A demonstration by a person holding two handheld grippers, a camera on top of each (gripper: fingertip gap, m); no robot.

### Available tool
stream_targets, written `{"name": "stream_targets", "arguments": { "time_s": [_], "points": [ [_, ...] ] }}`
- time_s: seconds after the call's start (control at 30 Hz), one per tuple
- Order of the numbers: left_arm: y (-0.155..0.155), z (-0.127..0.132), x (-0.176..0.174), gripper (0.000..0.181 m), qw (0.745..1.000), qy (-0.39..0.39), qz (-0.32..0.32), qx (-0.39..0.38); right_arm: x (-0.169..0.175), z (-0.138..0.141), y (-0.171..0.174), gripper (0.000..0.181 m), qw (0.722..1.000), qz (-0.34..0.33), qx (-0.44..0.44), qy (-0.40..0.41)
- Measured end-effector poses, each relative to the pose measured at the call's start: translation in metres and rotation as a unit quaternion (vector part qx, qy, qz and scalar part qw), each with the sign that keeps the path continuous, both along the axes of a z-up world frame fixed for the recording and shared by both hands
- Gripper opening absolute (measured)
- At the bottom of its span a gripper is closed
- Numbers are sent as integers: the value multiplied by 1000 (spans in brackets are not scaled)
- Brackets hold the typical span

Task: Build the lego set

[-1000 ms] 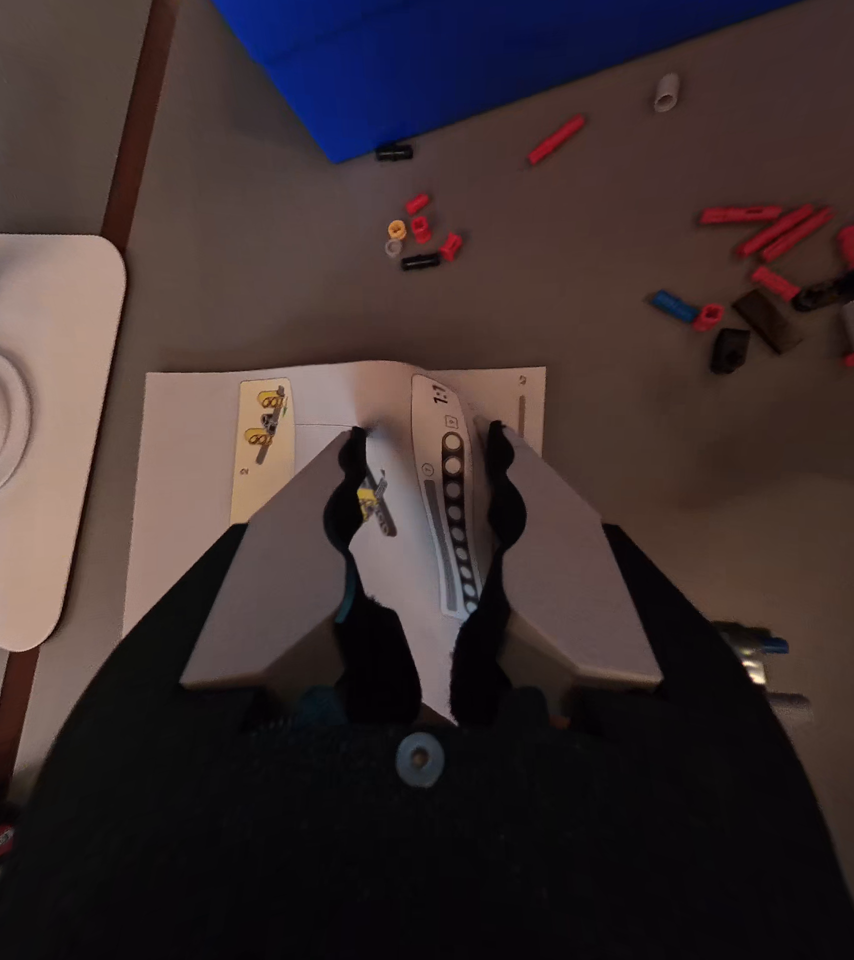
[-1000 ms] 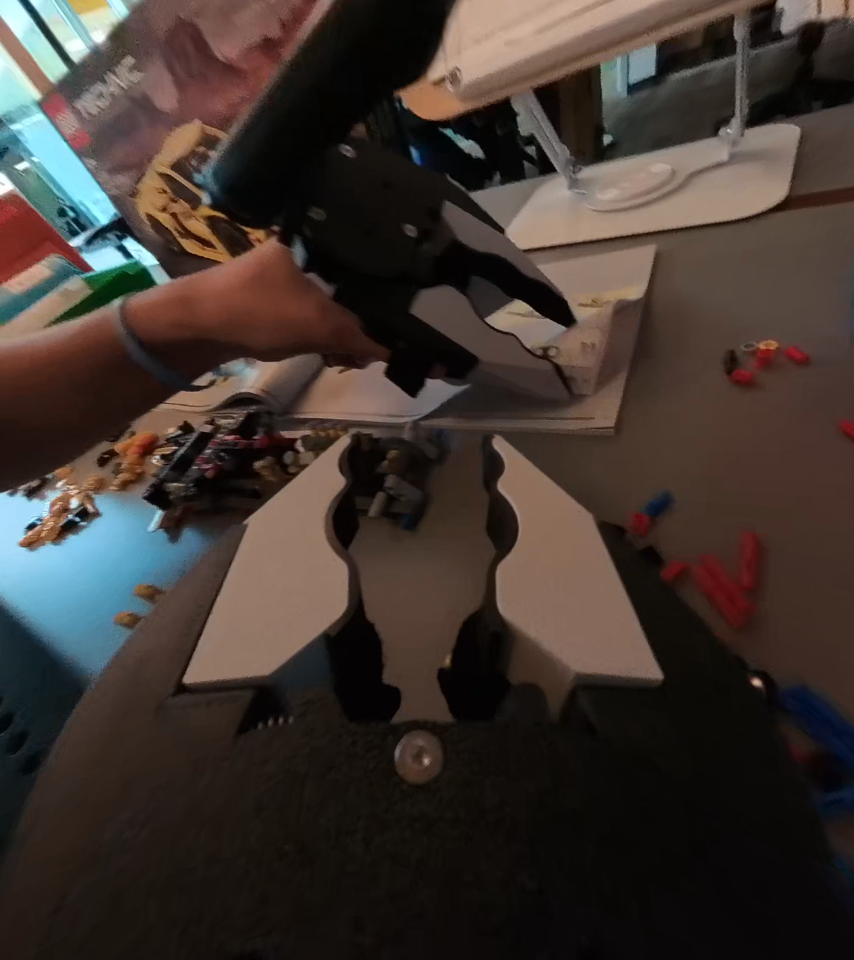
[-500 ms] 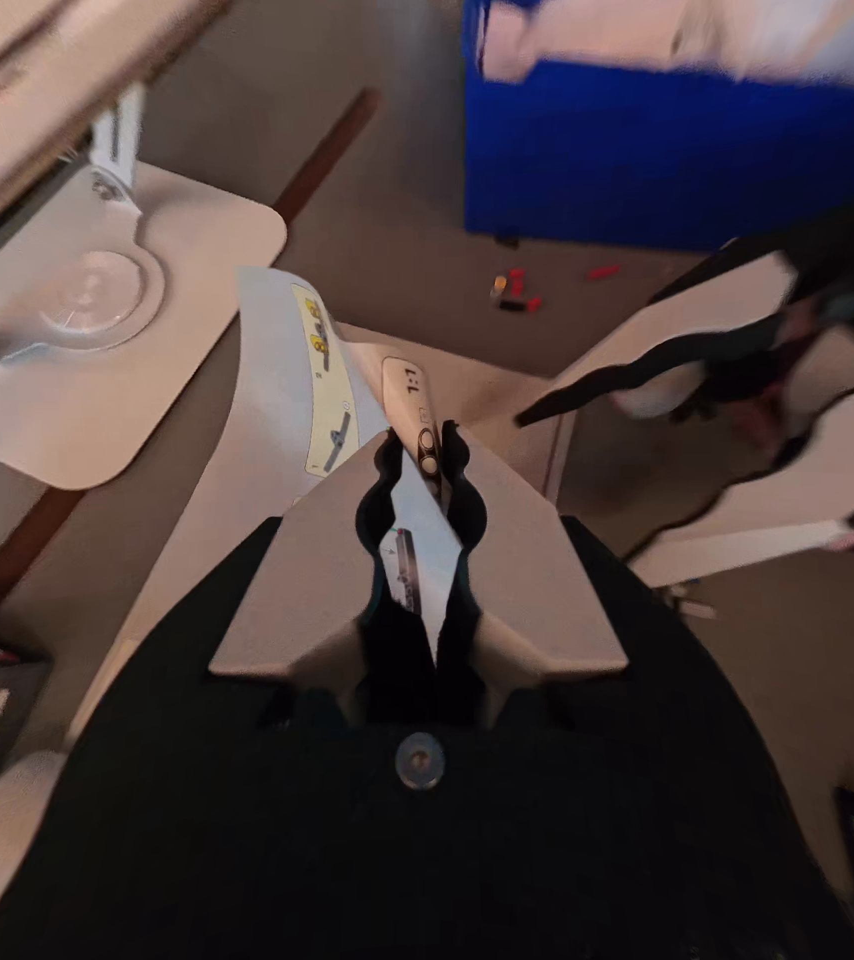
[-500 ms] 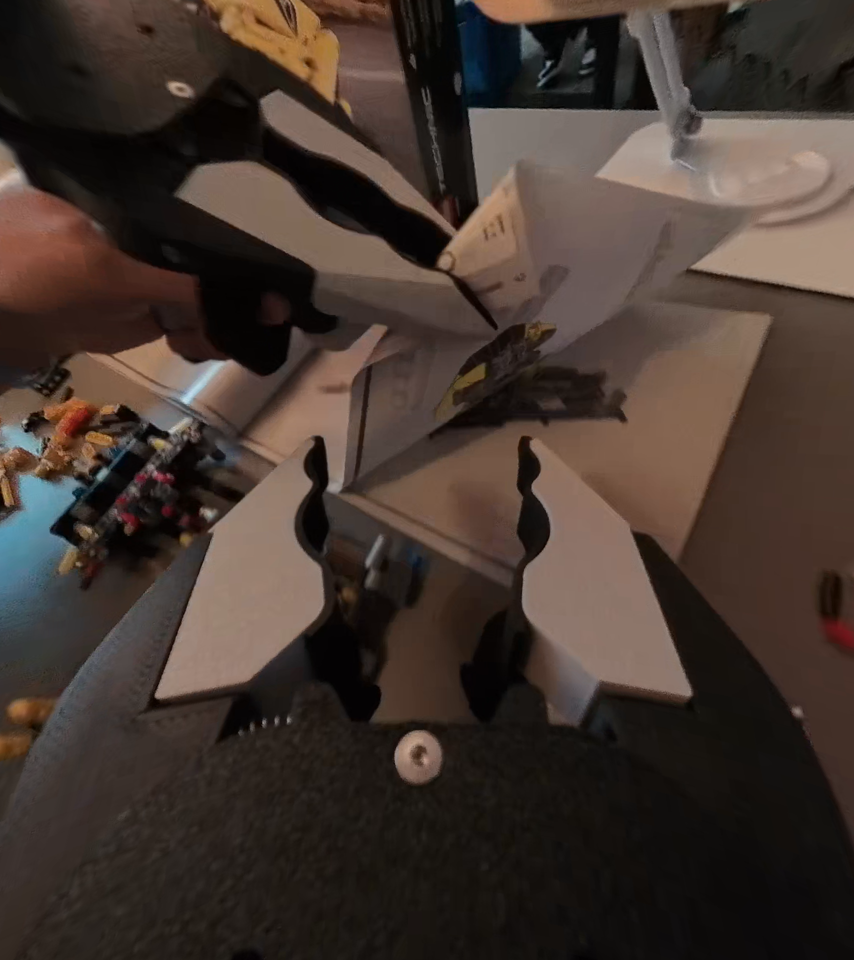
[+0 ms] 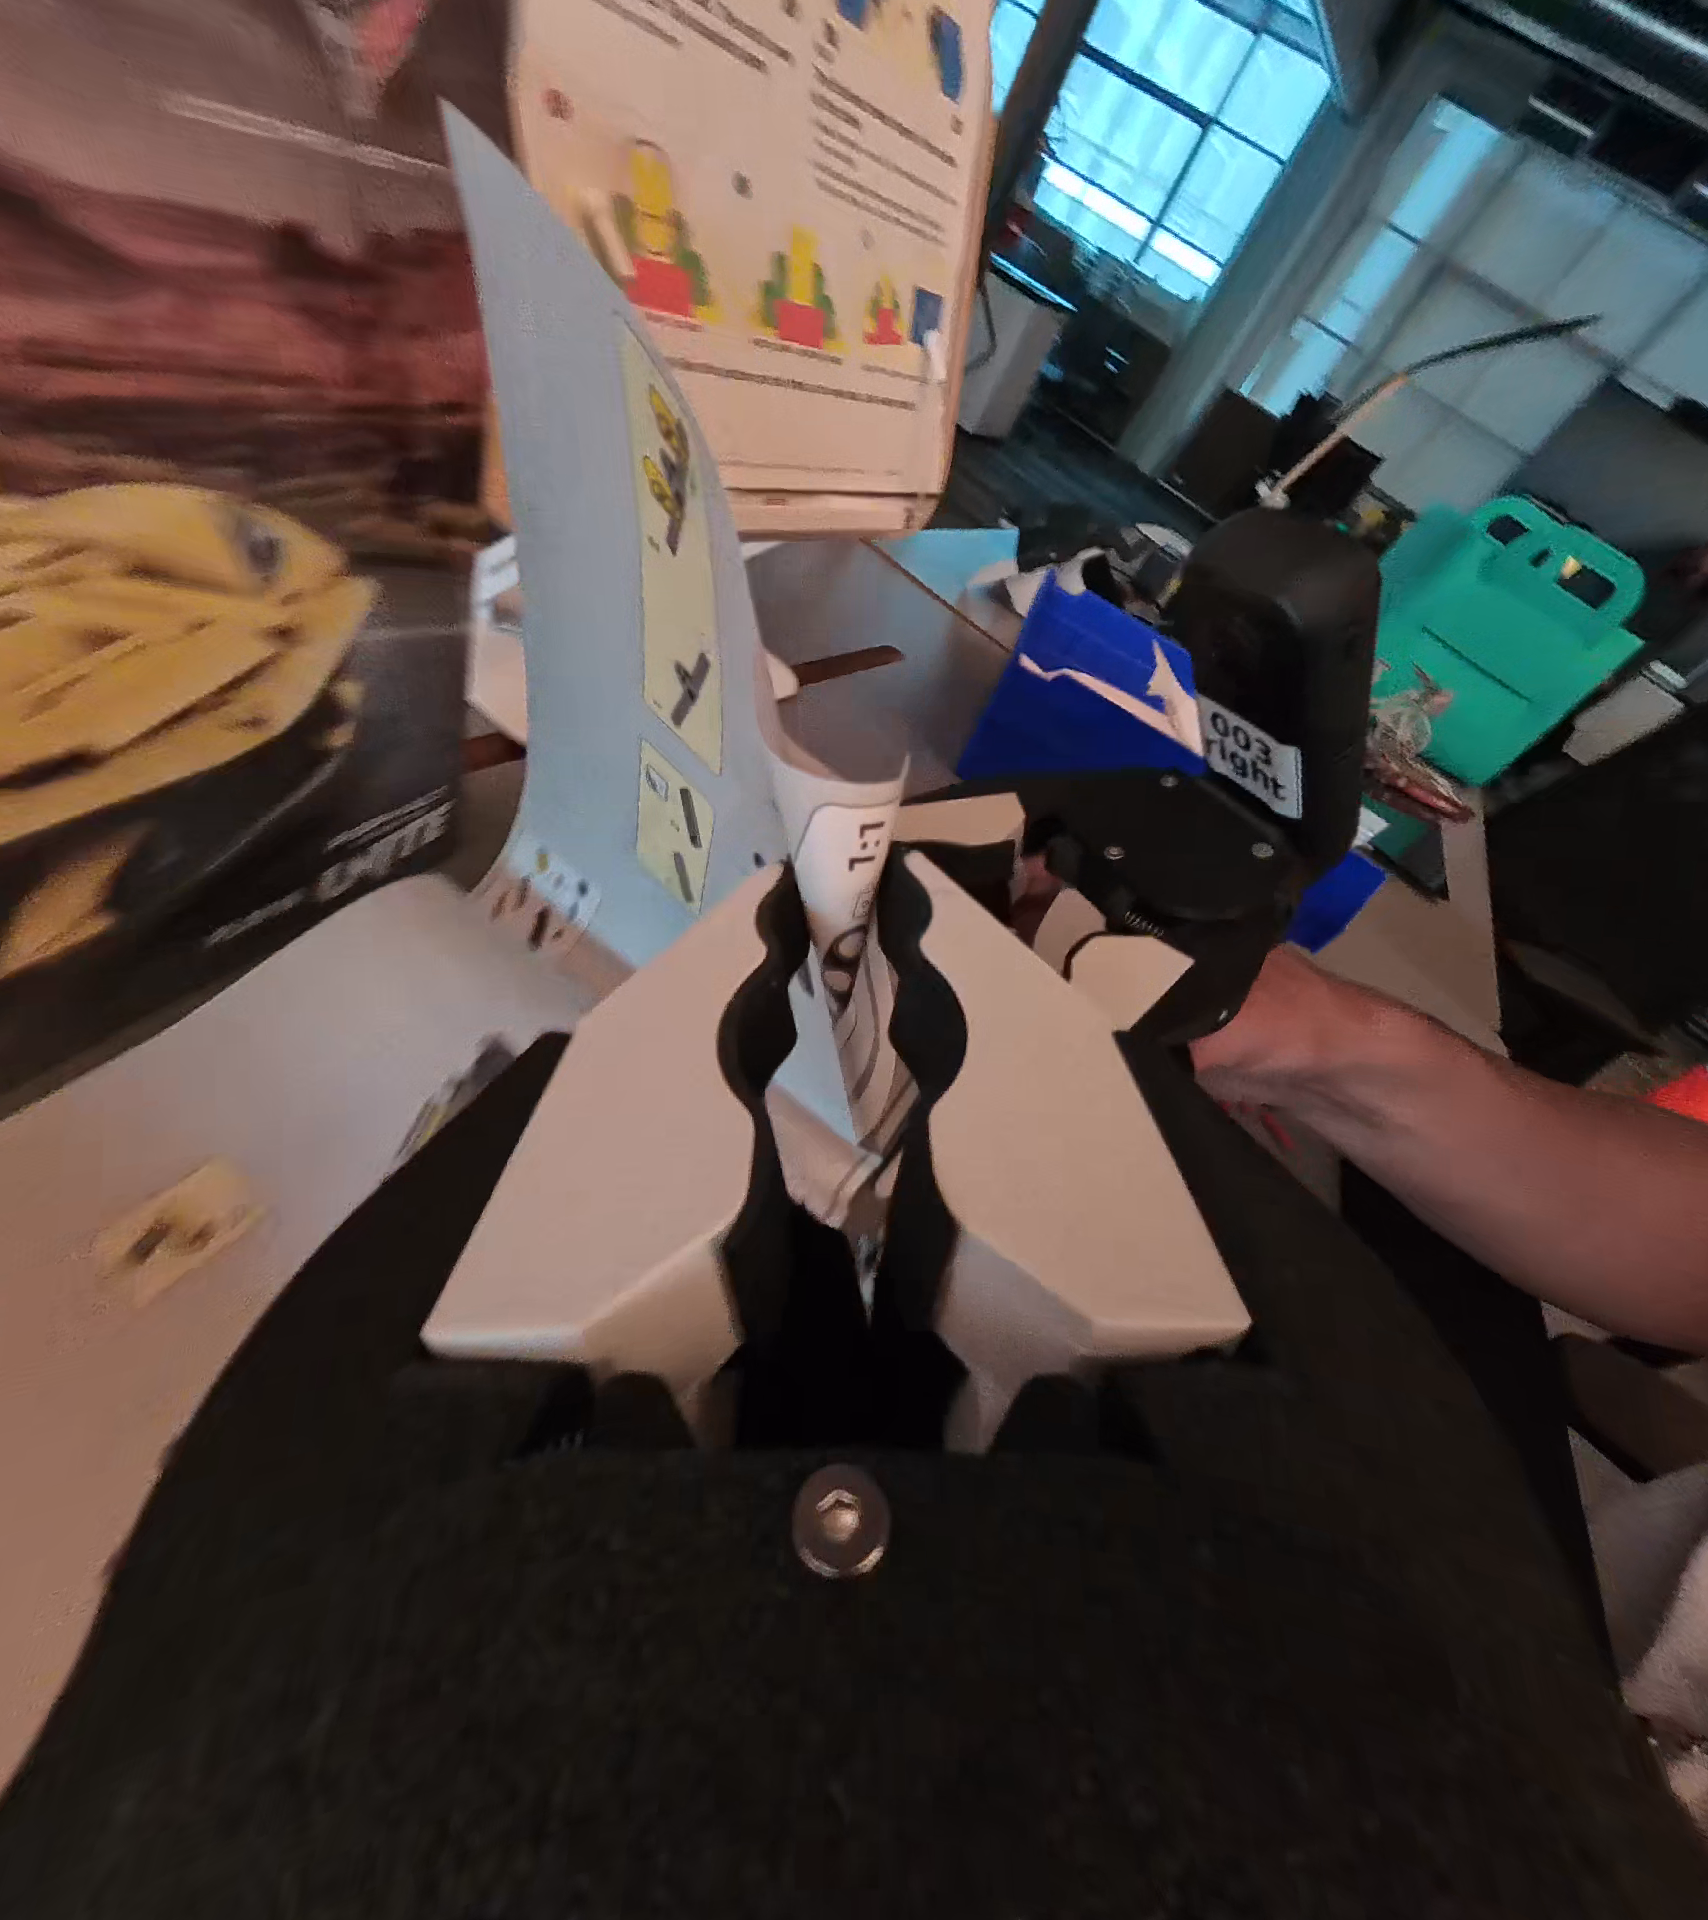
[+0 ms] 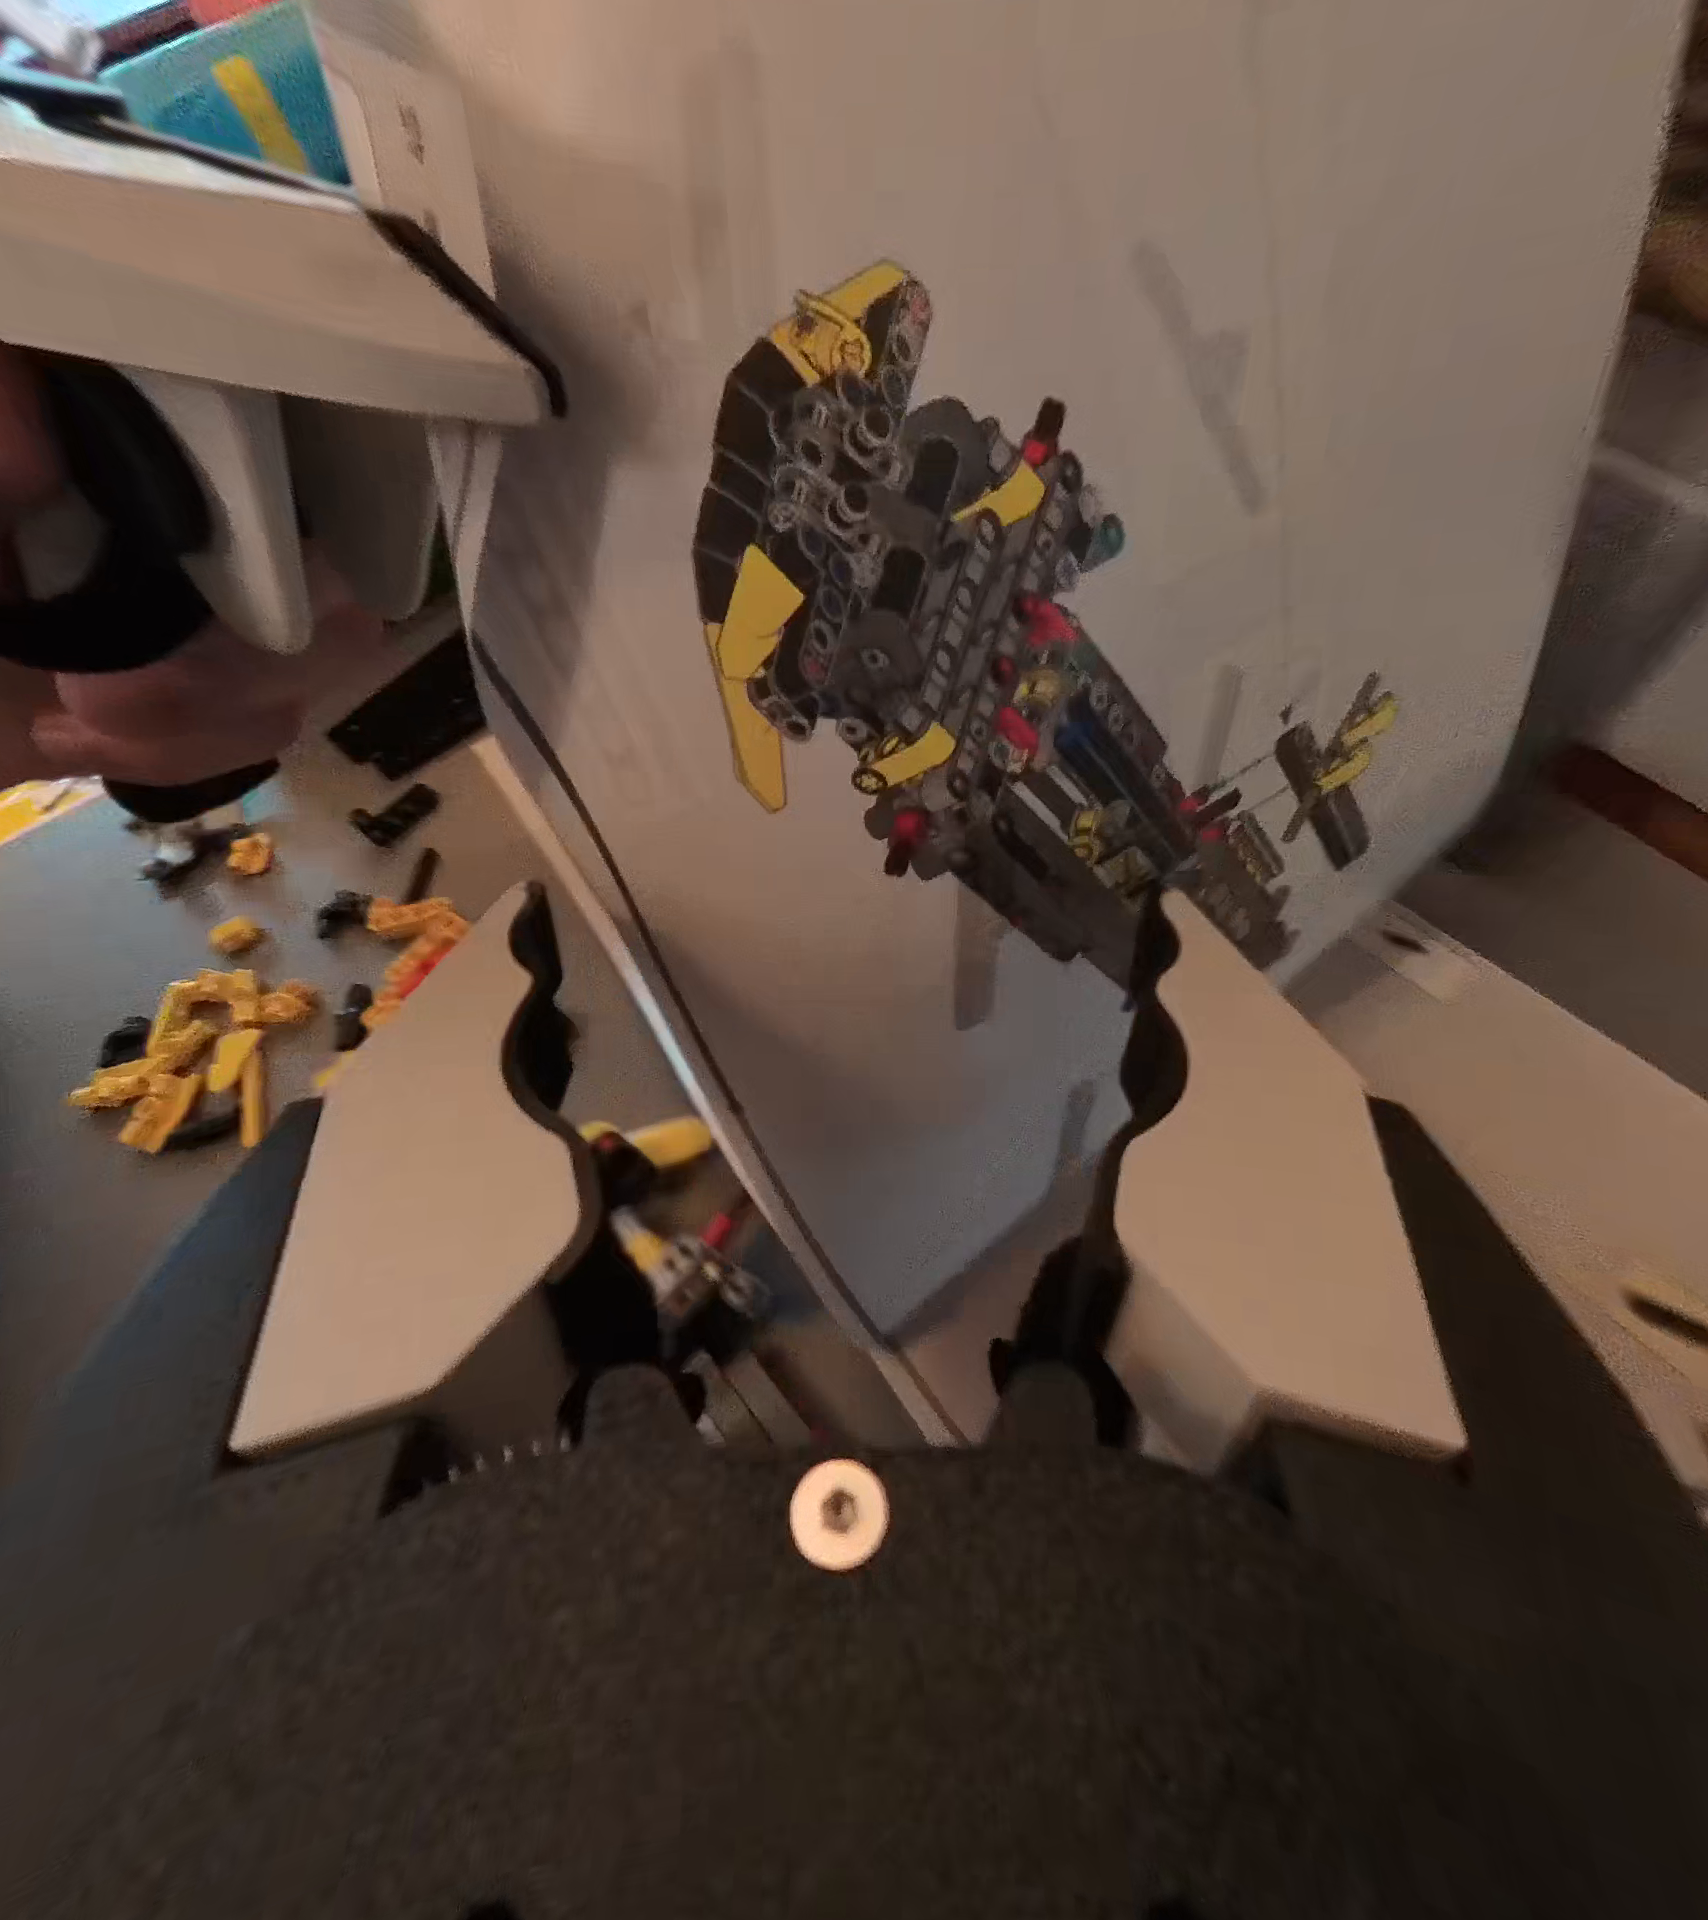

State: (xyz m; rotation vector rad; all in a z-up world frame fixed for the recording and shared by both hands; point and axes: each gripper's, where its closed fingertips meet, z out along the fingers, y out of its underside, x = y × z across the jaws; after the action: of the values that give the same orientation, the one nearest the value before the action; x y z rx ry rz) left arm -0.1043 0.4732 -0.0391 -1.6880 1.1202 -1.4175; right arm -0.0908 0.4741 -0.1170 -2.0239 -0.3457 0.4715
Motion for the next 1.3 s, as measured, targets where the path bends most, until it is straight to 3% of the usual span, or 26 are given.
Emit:
{"name": "stream_targets", "arguments": {
  "time_s": [0.13,0.23,0.33,0.4,0.47,0.53,0.6,0.67,0.7,0.73,0.87,1.0,1.1,1.17,1.3],
  "points": [
    [23,-12,-67,12,997,0,65,-30,-57,-5,12,107,998,57,-23,-7],
    [43,-37,-110,13,990,30,131,-52,-87,-20,16,105,993,98,-72,-3],
    [53,-71,-136,14,977,71,174,-101,-63,-7,25,90,994,75,-72,13],
    [52,-83,-141,13,975,74,178,-116,-24,-3,24,85,997,45,-68,0],
    [51,-92,-143,13,974,75,178,-118,20,-14,18,74,996,10,-87,-18],
    [48,-99,-143,13,974,81,173,-125,43,-42,5,56,990,22,-131,-52],
    [49,-107,-147,12,972,85,180,-126,42,-67,-3,37,985,45,-157,-59],
    [52,-115,-152,13,968,94,191,-132,18,-73,-9,18,984,88,-150,-38],
    [57,-117,-156,13,966,94,203,-132,13,-74,-9,17,986,86,-136,-50],
    [60,-119,-160,9,964,96,212,-131,11,-74,-9,3,986,88,-123,-68],
    [64,-126,-171,17,959,118,220,-131,2,-83,-11,0,980,105,-125,-116],
    [72,-105,-175,27,951,163,264,-2,-1,-92,-13,0,962,143,-130,-194],
    [52,-92,-129,26,958,202,185,85,-5,-97,-13,0,953,166,-137,-212],
    [33,-115,-108,15,945,283,113,118,-5,-96,-13,0,953,171,-149,-199],
    [33,-164,-117,2,896,396,86,182,-8,-70,-9,0,958,203,-120,-162]
  ]
}}
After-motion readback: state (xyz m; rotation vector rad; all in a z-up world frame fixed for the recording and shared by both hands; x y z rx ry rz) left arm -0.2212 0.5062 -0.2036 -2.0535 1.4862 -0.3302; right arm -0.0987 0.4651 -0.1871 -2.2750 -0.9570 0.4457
